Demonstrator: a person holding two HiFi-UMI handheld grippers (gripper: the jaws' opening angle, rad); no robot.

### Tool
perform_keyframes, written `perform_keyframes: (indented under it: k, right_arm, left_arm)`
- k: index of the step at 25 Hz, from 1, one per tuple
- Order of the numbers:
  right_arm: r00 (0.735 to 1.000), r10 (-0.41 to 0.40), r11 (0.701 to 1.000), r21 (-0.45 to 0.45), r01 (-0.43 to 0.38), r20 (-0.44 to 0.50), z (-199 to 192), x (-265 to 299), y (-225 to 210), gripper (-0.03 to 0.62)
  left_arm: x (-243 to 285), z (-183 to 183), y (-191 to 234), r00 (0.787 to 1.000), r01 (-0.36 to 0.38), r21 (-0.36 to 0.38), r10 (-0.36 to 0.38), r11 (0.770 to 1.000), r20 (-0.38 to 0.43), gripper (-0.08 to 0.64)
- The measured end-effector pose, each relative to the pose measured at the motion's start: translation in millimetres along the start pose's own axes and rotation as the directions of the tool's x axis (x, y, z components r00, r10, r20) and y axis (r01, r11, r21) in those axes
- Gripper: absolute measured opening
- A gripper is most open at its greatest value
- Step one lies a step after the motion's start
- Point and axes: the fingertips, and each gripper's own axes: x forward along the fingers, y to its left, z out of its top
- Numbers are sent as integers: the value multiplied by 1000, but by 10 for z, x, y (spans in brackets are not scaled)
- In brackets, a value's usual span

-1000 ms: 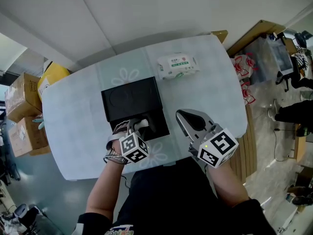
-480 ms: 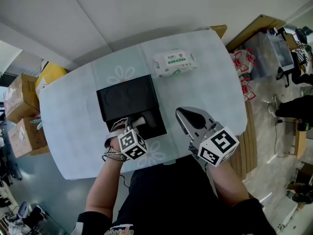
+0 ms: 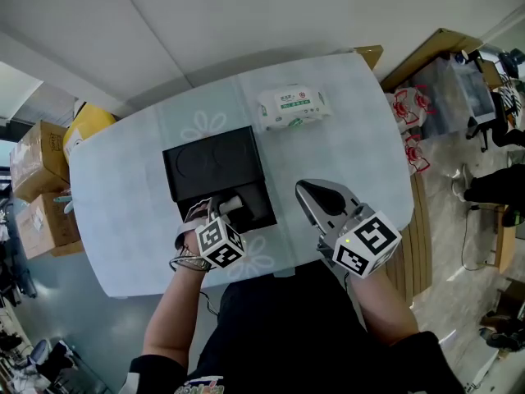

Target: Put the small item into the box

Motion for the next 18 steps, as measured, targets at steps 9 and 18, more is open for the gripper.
perform_keyframes:
  k: [9,18]
  right_arm:
    - [998,65,998,-28,-64,11,83,-69,98,9]
    - [985,172,982,-75,-171,11,166,-170,270,9]
  left_arm:
    - [-343,132,41,997,-54,-120,61,991,55,183]
    - [-878,364,47,961,-117,-377,200,919,189,183]
